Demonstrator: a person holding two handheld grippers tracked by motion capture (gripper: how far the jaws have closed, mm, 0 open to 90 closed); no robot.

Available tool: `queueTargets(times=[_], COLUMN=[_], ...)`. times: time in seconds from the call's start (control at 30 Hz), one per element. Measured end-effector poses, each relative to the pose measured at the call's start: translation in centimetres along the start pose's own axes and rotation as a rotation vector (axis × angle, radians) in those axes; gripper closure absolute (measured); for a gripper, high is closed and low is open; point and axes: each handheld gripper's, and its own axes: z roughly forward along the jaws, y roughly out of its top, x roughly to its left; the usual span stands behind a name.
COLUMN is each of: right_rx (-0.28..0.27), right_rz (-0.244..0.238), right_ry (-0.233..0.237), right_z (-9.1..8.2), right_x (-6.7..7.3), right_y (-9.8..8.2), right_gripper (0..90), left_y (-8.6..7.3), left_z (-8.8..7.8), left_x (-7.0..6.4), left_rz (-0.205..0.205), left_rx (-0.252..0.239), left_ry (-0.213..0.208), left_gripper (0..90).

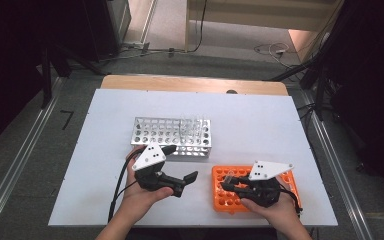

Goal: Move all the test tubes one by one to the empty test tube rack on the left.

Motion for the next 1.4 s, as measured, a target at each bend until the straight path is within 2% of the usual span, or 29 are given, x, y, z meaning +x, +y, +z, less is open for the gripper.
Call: queueTargets(times=[0.13,0.3,0.6,0.77,1.0,1.17,1.23,1.33,1.4], right_rx=[-0.015,-0.015,-0.003,0.0,-0.003,-0.018,-0.034,-0.054,-0.08], right_rz=[-0.003,-0.02,-0.05,-0.054,-0.054,-0.045,-0.045,-0.053,-0.04], right_ry=[0.001,0.015,0.043,0.055,0.056,0.055,0.047,0.045,0.031], right_z=[0.1,0.8,2.1,2.4,2.4,2.3,2.1,1.6,1.1], right_x=[0.2,0.7,1.7,2.0,2.1,1.9,1.8,1.6,1.3], right_y=[0.6,1.2,1.8,1.9,1.9,1.9,1.8,1.7,1.5], right_gripper=[73.8,73.8,73.8,73.8,73.8,73.4,67.9,58.0,48.9], left_y=[0.0,0.2,0.0,-0.1,0.1,0.4,0.6,1.0,1.2], left_z=[0.4,1.0,2.3,2.7,2.8,2.8,2.7,2.2,1.9], left_x=[-0.7,-1.8,-3.7,-4.0,-4.0,-3.8,-3.6,-2.8,-2.1], left_rz=[0.003,0.011,0.047,0.054,0.082,0.086,0.084,0.064,0.039], left_rx=[0.009,-0.005,0.01,0.024,0.021,0.014,0.008,-0.013,-0.03], left_ry=[-0.043,-0.102,-0.159,-0.149,-0.174,-0.165,-0.151,-0.132,-0.116], left_gripper=[0.0,8.0,44.1,57.8,73.4,75.3,75.4,75.5,75.5])
